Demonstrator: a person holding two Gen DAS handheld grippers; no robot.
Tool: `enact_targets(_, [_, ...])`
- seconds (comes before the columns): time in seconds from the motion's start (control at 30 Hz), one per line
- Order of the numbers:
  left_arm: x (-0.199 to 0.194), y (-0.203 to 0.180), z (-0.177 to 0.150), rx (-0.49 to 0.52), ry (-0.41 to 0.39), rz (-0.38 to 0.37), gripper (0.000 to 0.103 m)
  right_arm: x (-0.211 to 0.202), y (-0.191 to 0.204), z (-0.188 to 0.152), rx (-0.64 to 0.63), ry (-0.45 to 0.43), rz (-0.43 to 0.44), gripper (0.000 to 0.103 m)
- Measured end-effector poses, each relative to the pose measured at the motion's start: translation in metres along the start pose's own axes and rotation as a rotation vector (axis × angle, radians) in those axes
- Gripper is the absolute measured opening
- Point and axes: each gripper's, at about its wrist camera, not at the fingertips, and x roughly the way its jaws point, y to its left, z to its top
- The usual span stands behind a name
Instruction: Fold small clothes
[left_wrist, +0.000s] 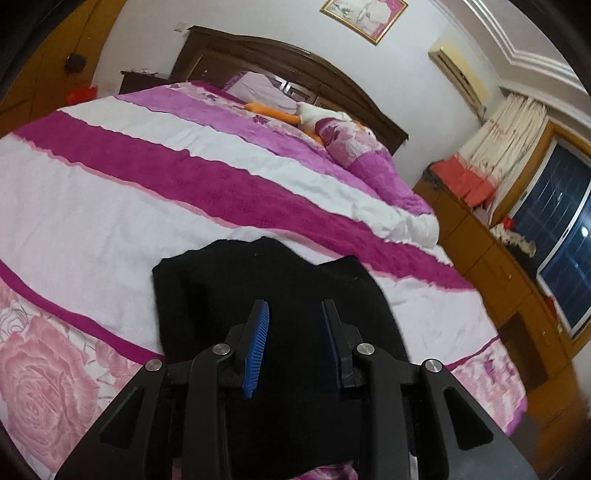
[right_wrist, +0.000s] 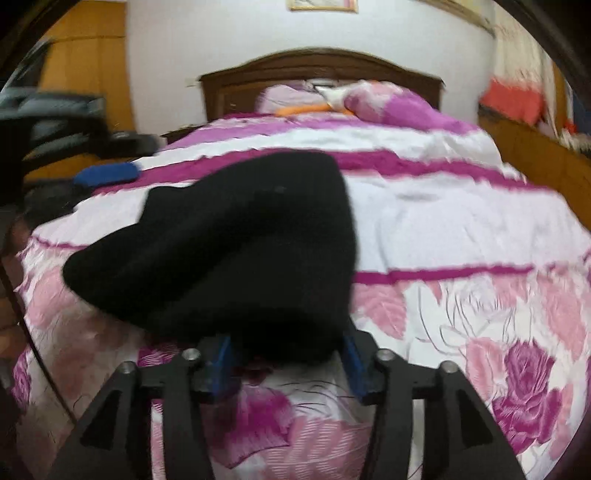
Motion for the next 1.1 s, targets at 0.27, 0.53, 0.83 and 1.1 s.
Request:
enact_targets(0.27, [-0.024, 0.072, 0.023, -0.157, -0.010, 0.001, 0.012, -0.044, 0.007, -0.012, -0.156, -0.060, 0.028, 0.067])
enact_targets(0.53, [-0.036, 0.115, 0.017, -0.249, -0.001, 0.028, 0.012, -0.069, 0.079, 0.016, -0.513, -0.091, 0.166, 0.075])
enact_targets(0.83, [-0.037, 0.133, 0.010, -0.253, 0.053, 0.073, 0.012, 0.056, 0.117, 0.134, -0.280, 0.179, 0.251, 0.075])
enact_targets(1.1, [-0.048, 0.154, 0.016, -0.311, 0.031, 0.037, 0.012, 0.111, 0.105, 0.129, -0.137, 0.317, 0.285, 0.006])
